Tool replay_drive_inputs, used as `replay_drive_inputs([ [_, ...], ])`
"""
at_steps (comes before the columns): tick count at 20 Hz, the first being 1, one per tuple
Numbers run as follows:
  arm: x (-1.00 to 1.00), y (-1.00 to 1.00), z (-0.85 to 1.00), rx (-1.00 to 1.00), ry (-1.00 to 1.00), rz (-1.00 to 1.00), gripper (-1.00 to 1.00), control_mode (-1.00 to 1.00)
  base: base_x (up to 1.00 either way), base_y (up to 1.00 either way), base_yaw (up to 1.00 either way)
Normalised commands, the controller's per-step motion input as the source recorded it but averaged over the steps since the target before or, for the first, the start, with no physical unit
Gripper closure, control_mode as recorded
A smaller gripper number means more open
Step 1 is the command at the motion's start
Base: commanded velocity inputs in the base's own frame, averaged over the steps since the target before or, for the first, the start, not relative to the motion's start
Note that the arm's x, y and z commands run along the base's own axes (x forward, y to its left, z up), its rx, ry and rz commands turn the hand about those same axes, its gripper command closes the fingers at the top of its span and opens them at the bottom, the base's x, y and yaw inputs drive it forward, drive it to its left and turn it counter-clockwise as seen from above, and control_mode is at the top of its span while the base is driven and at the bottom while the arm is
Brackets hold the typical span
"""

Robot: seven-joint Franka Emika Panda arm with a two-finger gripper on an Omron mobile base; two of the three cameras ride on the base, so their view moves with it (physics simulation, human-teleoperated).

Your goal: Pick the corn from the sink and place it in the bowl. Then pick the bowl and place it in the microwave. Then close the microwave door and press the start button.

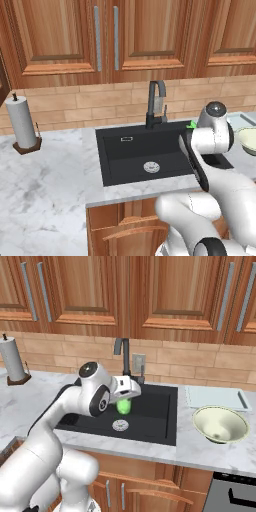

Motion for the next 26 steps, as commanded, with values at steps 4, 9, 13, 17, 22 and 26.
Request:
replay_drive_inputs([
  [4,-0.34,-0.82,0.0,0.05,0.0,0.02,1.0,-1.0,0.0,0.0,0.0],
  [9,-0.08,-0.2,-0.07,0.03,-0.03,-0.01,1.0,-1.0,0.0,0.0,0.0],
  [13,0.0,-0.45,0.06,0.05,-0.03,-0.4,1.0,-1.0,0.0,0.0,0.0],
  [17,0.07,-0.37,0.12,0.0,0.0,-0.51,1.0,-1.0,0.0,0.0,0.0],
  [22,0.2,-0.47,0.06,0.01,0.0,-0.49,1.0,-1.0,0.0,0.0,0.0],
  [26,0.2,-0.6,0.0,0.06,0.0,-0.31,1.0,-1.0,0.0,0.0,0.0],
])
